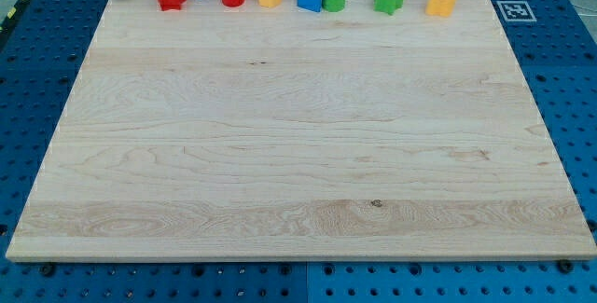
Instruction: Group up the green blocks diagonally at the bottom left side of the yellow heart
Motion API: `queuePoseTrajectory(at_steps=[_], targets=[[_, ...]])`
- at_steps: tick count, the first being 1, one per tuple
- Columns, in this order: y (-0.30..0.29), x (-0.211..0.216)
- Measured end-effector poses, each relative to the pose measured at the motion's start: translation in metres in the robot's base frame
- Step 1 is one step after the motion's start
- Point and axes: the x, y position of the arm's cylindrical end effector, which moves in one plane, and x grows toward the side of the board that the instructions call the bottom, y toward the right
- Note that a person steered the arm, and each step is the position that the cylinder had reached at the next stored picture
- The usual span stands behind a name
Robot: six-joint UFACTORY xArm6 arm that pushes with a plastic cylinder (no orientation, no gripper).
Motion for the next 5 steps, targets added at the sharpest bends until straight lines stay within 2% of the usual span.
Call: queuePoseTrajectory(at_steps=[1,2,3,5], targets=[[0.039,0.086],[0.116,0.141],[0.250,0.144],[0.562,0.133]])
